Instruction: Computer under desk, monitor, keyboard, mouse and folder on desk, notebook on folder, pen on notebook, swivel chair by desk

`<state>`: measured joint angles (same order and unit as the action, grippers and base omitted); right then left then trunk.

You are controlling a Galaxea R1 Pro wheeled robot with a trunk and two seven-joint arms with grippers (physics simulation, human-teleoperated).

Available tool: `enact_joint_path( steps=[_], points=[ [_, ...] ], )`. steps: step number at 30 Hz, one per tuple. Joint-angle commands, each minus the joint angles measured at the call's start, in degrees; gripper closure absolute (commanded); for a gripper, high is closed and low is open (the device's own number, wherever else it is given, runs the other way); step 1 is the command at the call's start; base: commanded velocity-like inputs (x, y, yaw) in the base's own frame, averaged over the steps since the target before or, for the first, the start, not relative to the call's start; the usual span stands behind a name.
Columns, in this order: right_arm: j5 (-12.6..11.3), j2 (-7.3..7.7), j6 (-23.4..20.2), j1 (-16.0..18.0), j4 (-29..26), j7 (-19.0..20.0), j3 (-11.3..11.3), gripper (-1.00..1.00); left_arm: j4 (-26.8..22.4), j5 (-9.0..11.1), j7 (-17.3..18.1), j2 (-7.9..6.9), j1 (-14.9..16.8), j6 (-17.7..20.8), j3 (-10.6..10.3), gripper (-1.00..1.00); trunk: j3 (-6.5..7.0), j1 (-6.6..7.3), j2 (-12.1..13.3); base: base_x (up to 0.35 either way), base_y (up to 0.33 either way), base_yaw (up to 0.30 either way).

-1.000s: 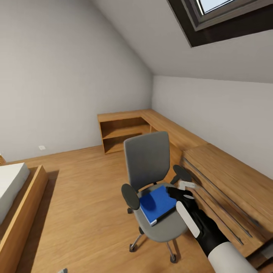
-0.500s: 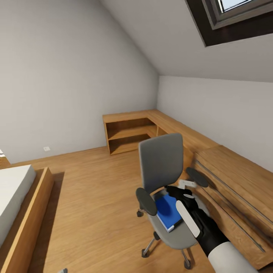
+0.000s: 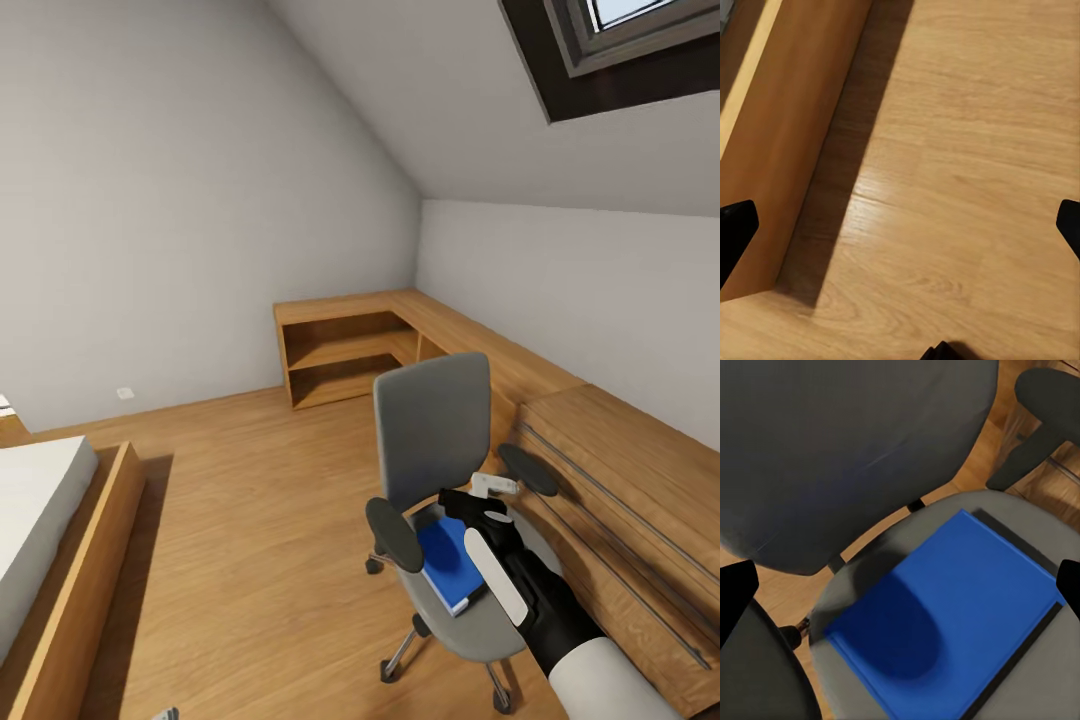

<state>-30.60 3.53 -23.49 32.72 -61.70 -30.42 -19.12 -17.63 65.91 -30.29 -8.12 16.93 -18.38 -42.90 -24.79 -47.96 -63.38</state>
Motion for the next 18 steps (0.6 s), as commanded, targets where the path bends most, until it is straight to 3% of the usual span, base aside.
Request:
enact_joint_path(
  steps=[1,10,11,14,15,18],
  points=[
    [-0.43,0.07,-0.15,0.06,-0.09,-0.51,-0.22,-1.0,-0.13,0.53,-0.3,-0.06,0.04,-0.26,-0.5,-1.0,-0.07,0.0,-0.04,0.001,0.001,0.0],
    [-0.41,0.07,-0.15,0.06,-0.09,-0.59,-0.22,-1.0,-0.13,0.48,-0.3,-0.06,0.04,-0.26,-0.52,-1.0,-0.07,0.0,-0.04,0.0,0.0,0.0],
    [-0.42,1.8,-0.15,0.06,0.02,-0.36,-0.07,-1.0,-3.65,0.22,-0.55,-0.06,0.04,-4.53,-0.54,-1.0,-0.07,0.0,-0.04,0.0,0.0,0.0],
    [-0.54,3.65,-0.06,0.06,0.18,-0.05,0.05,-1.0,-4.79,0.25,-0.48,0.37,0.04,-7.6,-0.85,-1.0,-0.07,0.0,-0.04,0.0,0.0,0.0],
    [-0.72,5.34,0.73,0.09,1.81,0.52,2.72,-1.0,-5.89,0.15,-0.4,1.46,0.04,-9.07,-1.34,-1.0,-0.25,-0.22,-0.45,0.0,0.0,0.0],
    [-0.61,5.59,0.97,0.19,4.55,1.58,5.0,-1.0,-7.16,0.11,-0.39,1.59,0.04,-7.52,-1.52,-1.0,-0.78,-0.88,-1.65,0.0,0.0,0.0]
  ],
)
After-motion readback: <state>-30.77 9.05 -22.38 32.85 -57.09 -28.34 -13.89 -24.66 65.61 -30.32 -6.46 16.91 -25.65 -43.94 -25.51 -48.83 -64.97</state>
